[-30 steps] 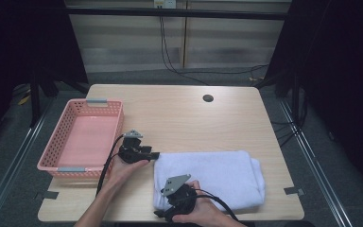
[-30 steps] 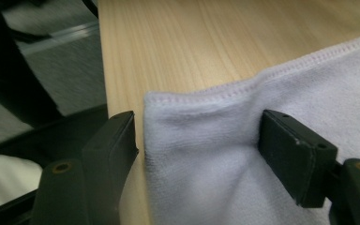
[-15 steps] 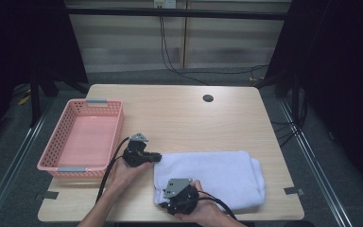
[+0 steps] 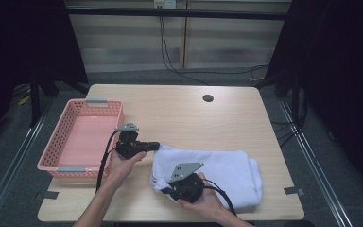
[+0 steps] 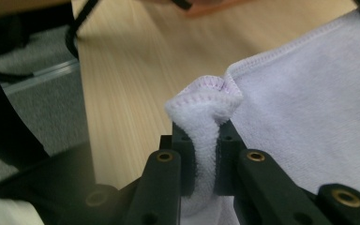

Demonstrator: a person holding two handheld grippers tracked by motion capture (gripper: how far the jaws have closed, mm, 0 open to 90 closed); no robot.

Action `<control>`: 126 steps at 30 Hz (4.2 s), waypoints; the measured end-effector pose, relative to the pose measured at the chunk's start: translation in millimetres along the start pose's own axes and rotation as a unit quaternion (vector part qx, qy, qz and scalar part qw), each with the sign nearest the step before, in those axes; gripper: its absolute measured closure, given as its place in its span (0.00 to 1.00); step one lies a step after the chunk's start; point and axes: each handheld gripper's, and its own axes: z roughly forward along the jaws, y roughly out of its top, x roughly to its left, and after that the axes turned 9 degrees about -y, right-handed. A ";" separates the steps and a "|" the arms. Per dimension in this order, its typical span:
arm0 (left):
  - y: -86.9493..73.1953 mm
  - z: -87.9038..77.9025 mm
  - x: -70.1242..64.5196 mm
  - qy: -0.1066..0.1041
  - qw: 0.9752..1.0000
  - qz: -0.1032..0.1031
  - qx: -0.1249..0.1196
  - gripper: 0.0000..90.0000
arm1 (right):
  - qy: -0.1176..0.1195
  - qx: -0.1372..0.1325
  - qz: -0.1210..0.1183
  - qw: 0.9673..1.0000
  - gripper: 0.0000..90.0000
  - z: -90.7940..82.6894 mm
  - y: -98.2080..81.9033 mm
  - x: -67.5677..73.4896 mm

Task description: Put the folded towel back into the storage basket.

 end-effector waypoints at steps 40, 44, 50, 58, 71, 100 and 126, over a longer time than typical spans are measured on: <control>40.0 132.3 -95.9 -0.101 0.992 0.073 0.027 0.57 | -0.114 -0.025 0.127 0.985 0.50 -144.6 -102.3 -28.5; 28.5 88.5 -101.5 -0.077 0.991 0.099 0.037 0.65 | -0.143 -0.059 0.135 0.979 0.48 -152.4 -84.7 -53.1; -34.7 68.7 -124.0 -0.096 0.981 0.118 0.124 0.69 | -0.166 -0.045 0.145 0.974 0.46 -110.4 -47.0 -111.1; -71.2 85.4 -129.0 -0.103 0.973 0.117 0.168 0.58 | -0.209 0.070 0.109 0.969 0.44 -57.6 -65.6 -133.4; -87.3 37.8 -122.4 -0.051 0.984 0.093 0.144 0.42 | -0.135 0.028 0.133 0.981 0.33 -79.4 -90.5 -149.5; -106.4 62.5 -145.8 -0.022 0.966 0.165 0.199 0.52 | -0.040 0.085 0.142 0.985 0.48 -56.5 -93.5 -145.6; -58.8 27.2 -117.4 -0.083 0.988 0.082 0.101 0.81 | -0.033 0.035 0.173 0.984 0.79 -61.6 -46.9 -165.9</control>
